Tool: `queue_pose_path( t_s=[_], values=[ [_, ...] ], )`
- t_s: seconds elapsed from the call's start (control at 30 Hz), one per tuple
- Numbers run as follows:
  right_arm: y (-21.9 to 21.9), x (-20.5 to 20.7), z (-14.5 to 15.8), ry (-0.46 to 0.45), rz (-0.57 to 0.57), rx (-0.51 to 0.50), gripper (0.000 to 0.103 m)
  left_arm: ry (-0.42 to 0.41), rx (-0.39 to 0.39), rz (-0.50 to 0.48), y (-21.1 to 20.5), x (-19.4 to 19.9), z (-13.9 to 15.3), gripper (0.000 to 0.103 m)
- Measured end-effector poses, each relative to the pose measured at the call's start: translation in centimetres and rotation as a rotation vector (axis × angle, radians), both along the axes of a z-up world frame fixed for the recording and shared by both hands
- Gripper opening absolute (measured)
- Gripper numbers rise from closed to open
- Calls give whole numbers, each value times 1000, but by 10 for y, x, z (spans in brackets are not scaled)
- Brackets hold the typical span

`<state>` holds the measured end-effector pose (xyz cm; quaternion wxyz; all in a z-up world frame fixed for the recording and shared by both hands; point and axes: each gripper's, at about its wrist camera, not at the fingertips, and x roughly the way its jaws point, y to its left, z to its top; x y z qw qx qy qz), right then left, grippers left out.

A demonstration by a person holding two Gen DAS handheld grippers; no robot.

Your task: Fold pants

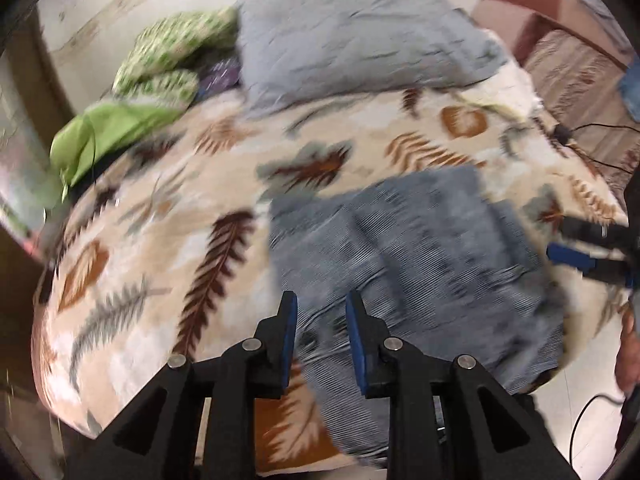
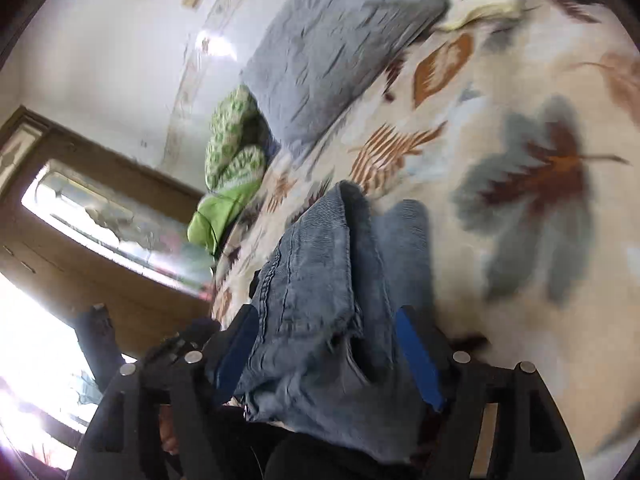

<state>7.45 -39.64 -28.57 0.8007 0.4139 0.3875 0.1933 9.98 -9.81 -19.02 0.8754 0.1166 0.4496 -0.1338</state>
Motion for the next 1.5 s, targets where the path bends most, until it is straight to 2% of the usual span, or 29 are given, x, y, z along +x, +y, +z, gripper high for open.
queue_pose_path(
  t_s=[0.1,0.17,0.27,0.33,0.4,0.43,0.5,0.53,0.6,0.63,0.7,0.8,0.97,1.03,1.13,1.2,1.27,1.3,1.33,1.4,1.43,1.5],
  values=[
    [6,28,-10,33,40,16,74,22,10,11,10,2,-16,26],
    [9,41,-16,72,31,-29,74,24,19,-14,10,1,-23,29],
    [11,54,-24,91,45,-20,74,15,46,-54,5,-1,-32,29],
    [16,59,-23,99,59,-10,75,36,30,-62,6,3,-38,30],
    [31,62,-20,91,144,29,75,59,-2,-58,11,9,-41,32],
    [39,65,-17,87,171,15,75,60,-8,-57,12,11,-42,35],
    [54,66,-9,76,194,-89,72,50,-16,-55,17,10,-44,40],
    [57,67,-7,82,192,-115,68,48,-19,-52,18,10,-45,40],
    [58,71,-11,127,189,-140,36,54,-37,-45,22,9,-45,40],
    [61,71,-10,135,189,-157,35,53,-42,-44,23,9,-44,40],
    [65,63,1,117,173,-226,18,39,-33,-50,23,6,-40,40],
    [69,44,22,71,154,-264,16,12,-17,-65,23,0,-35,40],
    [60,-7,51,16,116,-255,15,-58,-5,-122,11,-15,-22,40],
    [53,-23,50,13,79,-277,15,-90,19,-154,-1,-20,-19,40],
    [32,-35,25,80,1,-298,15,-89,37,-190,-21,-20,-22,40],
    [17,-35,-6,147,-40,-250,15,-101,74,-203,-32,-21,-28,41],
    [11,-35,-23,176,-56,-168,15,-116,122,-197,-38,-23,-31,42],
    [11,-36,-23,178,-64,-148,20,-119,125,-191,-36,-23,-31,46],
    [11,-35,-18,177,-67,-155,21,-118,123,-183,-35,-23,-30,55],
    [14,-35,-7,175,-57,-198,32,-116,112,-151,-29,-20,-25,63],
    [14,-35,0,175,-62,-225,35,-116,108,-141,-27,-20,-24,63],
    [14,-39,17,151,-90,-270,50,-116,102,-120,-22,-20,-20,63]
  ],
)
